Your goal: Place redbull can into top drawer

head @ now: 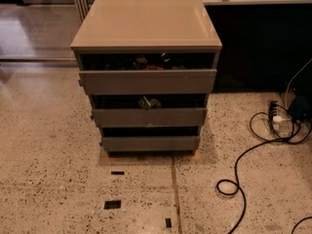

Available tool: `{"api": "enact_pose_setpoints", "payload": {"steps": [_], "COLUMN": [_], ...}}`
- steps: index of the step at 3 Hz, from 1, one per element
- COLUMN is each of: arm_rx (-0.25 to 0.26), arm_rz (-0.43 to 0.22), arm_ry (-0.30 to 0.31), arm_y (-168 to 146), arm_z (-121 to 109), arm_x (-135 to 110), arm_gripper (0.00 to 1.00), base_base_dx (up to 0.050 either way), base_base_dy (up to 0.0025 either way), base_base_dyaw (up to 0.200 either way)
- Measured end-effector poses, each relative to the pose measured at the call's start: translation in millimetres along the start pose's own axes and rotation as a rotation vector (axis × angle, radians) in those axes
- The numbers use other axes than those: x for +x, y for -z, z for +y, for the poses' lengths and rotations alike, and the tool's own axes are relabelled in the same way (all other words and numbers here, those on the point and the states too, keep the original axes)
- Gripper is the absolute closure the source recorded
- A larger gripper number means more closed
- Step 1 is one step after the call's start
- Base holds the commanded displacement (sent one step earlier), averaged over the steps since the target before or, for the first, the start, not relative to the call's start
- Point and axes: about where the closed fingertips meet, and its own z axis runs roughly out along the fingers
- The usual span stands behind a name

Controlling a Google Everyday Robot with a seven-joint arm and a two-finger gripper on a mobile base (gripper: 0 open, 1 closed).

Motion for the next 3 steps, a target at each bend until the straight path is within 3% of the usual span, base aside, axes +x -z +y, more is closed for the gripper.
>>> {"api": "enact_pose_setpoints", "payload": {"steps": [1,2,3], "arm_rx": [-0.003,-0.013,-0.013], "arm_rz": [0.054,0.095,0.096], "arm_ry": [0.022,0.037,0.037], "arm_y": [-20,-48,-48], "arm_z": [45,121,121], "arm_x": [2,0,0], "arm_gripper": [0.00,0.00,0.00], "base_base_dx": [0.000,0.000,0.000], "base_base_dy": [0.00000,0.00000,0.00000], "base_base_dyaw": [0.000,0.000,0.000]}}
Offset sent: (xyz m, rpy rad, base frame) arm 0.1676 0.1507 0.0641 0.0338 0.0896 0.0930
